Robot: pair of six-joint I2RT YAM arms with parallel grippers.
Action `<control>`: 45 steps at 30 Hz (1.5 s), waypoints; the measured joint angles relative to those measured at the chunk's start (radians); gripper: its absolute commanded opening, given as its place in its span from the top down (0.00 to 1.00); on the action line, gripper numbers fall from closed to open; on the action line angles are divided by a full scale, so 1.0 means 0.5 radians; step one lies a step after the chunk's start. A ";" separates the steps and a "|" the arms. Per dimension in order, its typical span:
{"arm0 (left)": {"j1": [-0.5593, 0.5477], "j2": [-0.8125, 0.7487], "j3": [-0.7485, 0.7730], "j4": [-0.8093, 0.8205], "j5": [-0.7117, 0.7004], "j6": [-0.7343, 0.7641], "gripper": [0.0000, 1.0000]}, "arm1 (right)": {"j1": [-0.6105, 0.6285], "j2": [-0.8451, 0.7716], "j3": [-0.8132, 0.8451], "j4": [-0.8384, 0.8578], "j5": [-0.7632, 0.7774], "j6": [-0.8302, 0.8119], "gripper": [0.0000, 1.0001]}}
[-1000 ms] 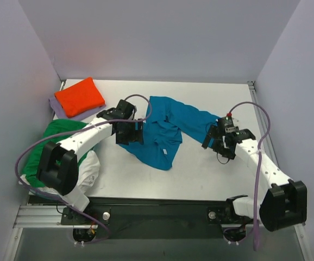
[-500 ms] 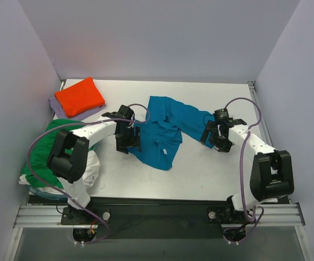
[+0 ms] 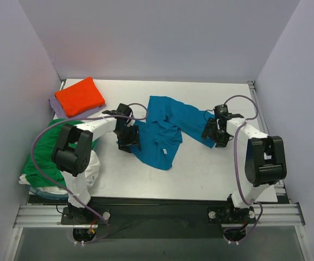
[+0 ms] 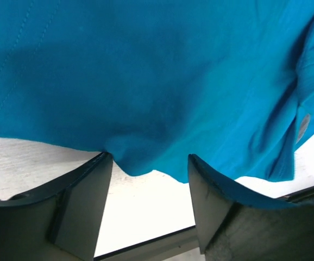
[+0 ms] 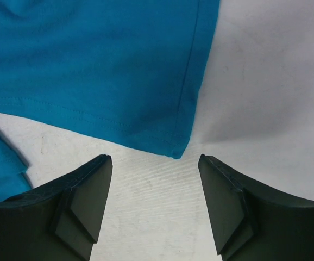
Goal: Fold and stack the t-shirts
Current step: Flatten out the tshirt
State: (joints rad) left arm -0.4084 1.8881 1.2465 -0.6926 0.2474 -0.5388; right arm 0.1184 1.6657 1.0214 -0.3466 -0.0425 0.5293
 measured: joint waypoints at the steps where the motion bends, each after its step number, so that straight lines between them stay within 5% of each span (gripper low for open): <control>1: 0.008 0.014 0.009 0.003 0.012 -0.002 0.37 | -0.001 0.024 0.007 0.007 -0.002 -0.005 0.36; 5: 0.040 0.053 0.031 0.011 0.076 -0.008 0.47 | -0.002 0.088 0.014 0.014 -0.002 -0.017 0.41; 10: 0.089 0.089 0.035 0.024 0.127 -0.014 0.73 | -0.014 0.158 0.027 0.022 0.000 -0.027 0.56; 14: 0.121 0.122 0.040 0.054 0.165 -0.002 0.96 | -0.018 0.171 0.038 0.034 0.006 -0.041 0.95; 16: 0.139 0.133 0.050 0.058 0.190 0.004 1.00 | -0.028 0.173 0.041 0.037 0.014 -0.043 1.00; 23: 0.274 0.182 0.197 0.073 0.108 0.050 1.00 | -0.148 0.121 0.072 0.012 0.012 -0.042 1.00; 34: 0.455 0.267 0.951 -0.127 -0.286 0.207 1.00 | -0.525 -0.523 0.014 -0.208 0.187 -0.031 1.00; 35: 0.462 0.290 0.994 -0.150 -0.311 0.217 0.97 | -0.546 -0.536 0.002 -0.231 0.206 -0.033 1.00; 36: 0.468 0.318 1.037 -0.180 -0.333 0.227 0.78 | -0.566 -0.539 -0.008 -0.259 0.225 -0.037 1.00; 39: 0.472 0.403 1.133 -0.252 -0.378 0.261 0.47 | -0.604 -0.538 -0.045 -0.315 0.251 -0.047 1.00; 45: 0.414 0.447 1.241 -0.346 -0.428 0.288 0.37 | -0.606 -0.525 -0.065 -0.378 0.264 -0.055 1.00</control>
State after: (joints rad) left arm -0.2012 2.1117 1.8671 -0.8658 0.0334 -0.3950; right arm -0.1844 1.4033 0.9890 -0.5354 0.0895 0.5018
